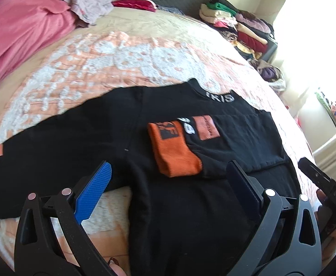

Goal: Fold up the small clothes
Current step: 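Move the left tool to the orange cuff of the other sleeve, then close the left tool on the orange cuff and lift it, then carry the sleeve across the body over the first sleeve and open the left tool, then grasp the orange cuff lying on the body with the right tool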

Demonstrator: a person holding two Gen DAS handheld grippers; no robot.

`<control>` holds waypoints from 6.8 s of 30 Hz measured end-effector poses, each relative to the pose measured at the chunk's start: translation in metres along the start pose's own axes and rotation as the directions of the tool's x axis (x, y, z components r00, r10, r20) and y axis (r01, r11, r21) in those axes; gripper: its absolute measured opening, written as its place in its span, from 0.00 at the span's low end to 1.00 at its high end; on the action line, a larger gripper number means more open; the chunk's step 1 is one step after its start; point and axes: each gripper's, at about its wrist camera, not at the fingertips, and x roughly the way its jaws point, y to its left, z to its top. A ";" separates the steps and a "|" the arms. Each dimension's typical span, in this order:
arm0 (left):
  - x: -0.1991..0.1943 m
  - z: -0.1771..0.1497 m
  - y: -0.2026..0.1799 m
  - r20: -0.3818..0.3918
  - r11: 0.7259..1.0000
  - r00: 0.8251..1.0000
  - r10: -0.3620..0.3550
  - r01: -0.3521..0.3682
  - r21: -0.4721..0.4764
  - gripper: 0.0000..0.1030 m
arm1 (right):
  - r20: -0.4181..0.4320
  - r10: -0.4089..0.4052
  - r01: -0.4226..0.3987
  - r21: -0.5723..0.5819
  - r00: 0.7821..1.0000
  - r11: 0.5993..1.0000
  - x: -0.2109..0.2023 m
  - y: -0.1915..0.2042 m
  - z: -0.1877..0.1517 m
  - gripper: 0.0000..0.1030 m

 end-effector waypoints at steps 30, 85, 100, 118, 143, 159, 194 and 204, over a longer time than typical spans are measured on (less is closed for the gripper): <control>-0.067 -0.020 0.098 0.115 0.966 0.980 0.160 -0.131 -0.223 0.91 | -0.050 0.111 -0.119 -0.209 0.993 0.971 0.017 0.112 -0.003 0.95; -0.074 -0.073 0.239 0.107 0.687 0.941 0.321 -0.154 -0.710 0.47 | -0.180 0.232 -0.285 -0.381 0.956 0.879 0.034 0.207 -0.039 0.95; -0.092 -0.060 0.214 0.264 0.782 0.920 0.289 -0.067 -0.620 0.09 | -0.198 0.257 -0.306 -0.284 0.946 0.909 0.051 0.195 -0.041 0.95; -0.090 -0.039 0.107 0.373 0.948 0.920 0.125 0.000 -0.318 0.09 | -0.104 0.091 -0.114 -0.238 0.990 0.965 0.030 0.122 -0.038 0.95; -0.013 -0.012 -0.020 0.164 0.995 0.981 -0.102 0.098 0.032 0.09 | -0.006 0.003 -0.003 -0.041 1.000 0.999 -0.005 0.033 -0.007 0.95; 0.020 -0.009 -0.051 0.041 0.963 0.967 -0.250 0.244 0.116 0.27 | -0.007 -0.098 0.098 0.089 0.995 0.991 0.006 -0.022 -0.004 0.95; -0.022 0.029 0.062 0.147 0.988 0.988 -0.053 0.074 -0.138 0.90 | -0.138 0.109 -0.114 -0.029 0.985 0.993 0.084 0.084 -0.034 0.33; -0.021 0.032 0.078 0.154 0.976 0.986 -0.064 0.094 -0.195 0.90 | -0.070 0.101 -0.112 -0.178 0.992 0.978 0.070 0.102 -0.020 0.09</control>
